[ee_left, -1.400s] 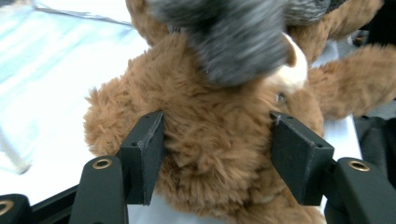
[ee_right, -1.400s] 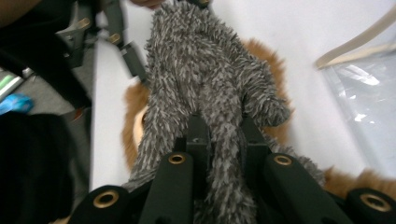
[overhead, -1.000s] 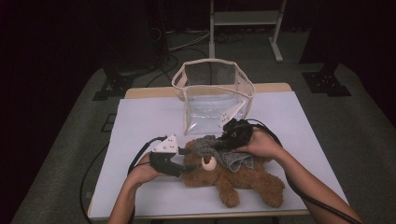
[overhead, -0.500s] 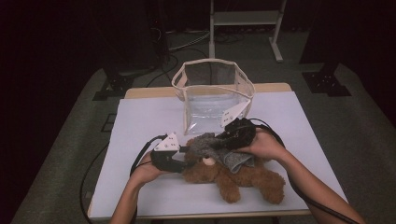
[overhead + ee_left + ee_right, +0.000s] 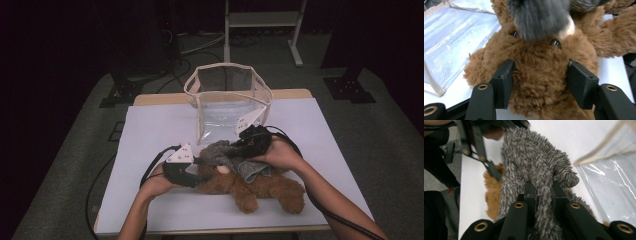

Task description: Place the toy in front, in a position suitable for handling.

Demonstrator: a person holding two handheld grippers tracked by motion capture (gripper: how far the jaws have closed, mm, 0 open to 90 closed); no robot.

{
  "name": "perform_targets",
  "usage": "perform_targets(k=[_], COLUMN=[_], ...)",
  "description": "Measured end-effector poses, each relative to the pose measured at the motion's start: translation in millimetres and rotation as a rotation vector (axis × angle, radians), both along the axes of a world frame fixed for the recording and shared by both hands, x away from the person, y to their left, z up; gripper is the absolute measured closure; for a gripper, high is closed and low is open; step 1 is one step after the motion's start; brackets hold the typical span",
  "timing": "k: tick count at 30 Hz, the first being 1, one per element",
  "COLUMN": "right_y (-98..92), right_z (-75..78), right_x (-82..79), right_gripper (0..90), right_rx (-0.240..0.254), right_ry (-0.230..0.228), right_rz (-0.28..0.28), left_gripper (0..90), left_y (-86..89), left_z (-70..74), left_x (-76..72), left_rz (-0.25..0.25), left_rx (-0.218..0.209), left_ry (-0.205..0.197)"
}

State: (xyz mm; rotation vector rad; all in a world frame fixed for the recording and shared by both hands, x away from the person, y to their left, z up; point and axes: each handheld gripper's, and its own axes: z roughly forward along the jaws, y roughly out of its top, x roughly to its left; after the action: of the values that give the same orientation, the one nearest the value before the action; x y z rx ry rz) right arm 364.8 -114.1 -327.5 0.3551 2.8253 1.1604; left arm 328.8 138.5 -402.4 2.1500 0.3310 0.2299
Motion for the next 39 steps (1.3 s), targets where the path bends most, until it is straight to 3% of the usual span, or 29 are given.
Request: perform_targets(k=[6,11,15,17,20,25,28,35,39], right_y=[12.1,1.8,-13.2,-12.6,-7.6,-14.3,-20.8,-12.3,-13.9], right_z=[1.9,-1.4,-2.0,-0.9,-4.9,-14.4,-15.9,-8.1,-12.0], right_x=[-5.1,-3.9,-14.2,-20.7,-26.2,-17.2,-8.0,-16.5,-17.7], right_gripper=[78.2,78.1,78.1,78.1,78.1,78.2,78.2,78.2,78.1], right_rx=[-0.009,-0.02,0.013,0.025,-0.005,-0.011,-0.003,0.002,-0.026], right_ry=[-0.006,-0.004,0.002,0.003,-0.01,-0.005,0.002,-0.006,0.003], right_rz=[0.023,0.015,0.012,0.026,0.043,0.002,-0.036,-0.004,0.011], left_gripper=[41.0,41.5,41.5,41.5,41.5,39.5,37.9,39.2,38.9], left_y=[0.7,4.5,1.5,-0.1,1.7,7.9,5.8,0.5,0.4], left_z=[0.8,2.8,2.3,1.8,3.3,5.6,4.2,1.3,2.1], left_x=[-0.6,-0.4,1.0,1.7,1.3,0.7,0.3,1.6,0.6], left_rz=[0.006,0.008,0.03,0.043,0.045,0.003,-0.015,0.008,0.005], left_rx=[-0.002,-0.016,-0.011,-0.016,-0.015,-0.04,-0.028,-0.016,-0.028], left_ry=[-0.009,-0.011,-0.029,-0.033,-0.033,0.002,0.006,-0.007,-0.006])
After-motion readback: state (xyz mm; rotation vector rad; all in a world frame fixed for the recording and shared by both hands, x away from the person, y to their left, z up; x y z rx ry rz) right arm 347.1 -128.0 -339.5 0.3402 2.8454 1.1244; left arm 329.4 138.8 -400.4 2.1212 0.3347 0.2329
